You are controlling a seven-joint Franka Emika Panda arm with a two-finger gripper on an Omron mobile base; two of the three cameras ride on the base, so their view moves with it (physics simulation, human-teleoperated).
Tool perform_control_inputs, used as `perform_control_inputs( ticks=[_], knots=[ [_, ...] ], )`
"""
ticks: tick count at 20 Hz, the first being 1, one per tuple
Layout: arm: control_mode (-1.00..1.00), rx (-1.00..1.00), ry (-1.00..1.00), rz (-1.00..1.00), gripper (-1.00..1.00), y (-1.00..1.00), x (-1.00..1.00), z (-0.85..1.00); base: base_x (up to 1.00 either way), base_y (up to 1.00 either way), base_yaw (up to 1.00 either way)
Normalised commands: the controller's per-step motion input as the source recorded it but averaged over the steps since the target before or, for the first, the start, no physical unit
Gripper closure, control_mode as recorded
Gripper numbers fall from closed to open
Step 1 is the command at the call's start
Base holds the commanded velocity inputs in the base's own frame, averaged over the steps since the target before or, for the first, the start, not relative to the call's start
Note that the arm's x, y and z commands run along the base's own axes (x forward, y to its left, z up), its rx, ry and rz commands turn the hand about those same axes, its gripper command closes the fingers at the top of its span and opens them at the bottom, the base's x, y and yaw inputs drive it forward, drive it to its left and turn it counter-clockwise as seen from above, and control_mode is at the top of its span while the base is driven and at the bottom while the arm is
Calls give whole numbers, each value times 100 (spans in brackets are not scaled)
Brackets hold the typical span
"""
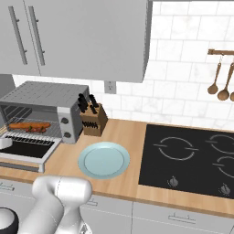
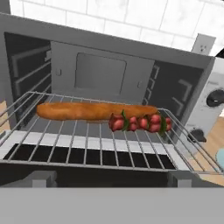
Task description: Pick up the kebab skewer and baguette bread, and place them inside the toaster oven. Close the toaster oven door and start by setting the timer.
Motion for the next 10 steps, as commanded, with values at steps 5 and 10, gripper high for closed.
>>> perform_control_inputs(
  ticks=[5,10],
  knots=[
    [-100,0,-3,13,-100,-5,10,-39,0,0,0],
    [-100,7,-3,0,-100,0,4,-31,0,0,0]
  ],
)
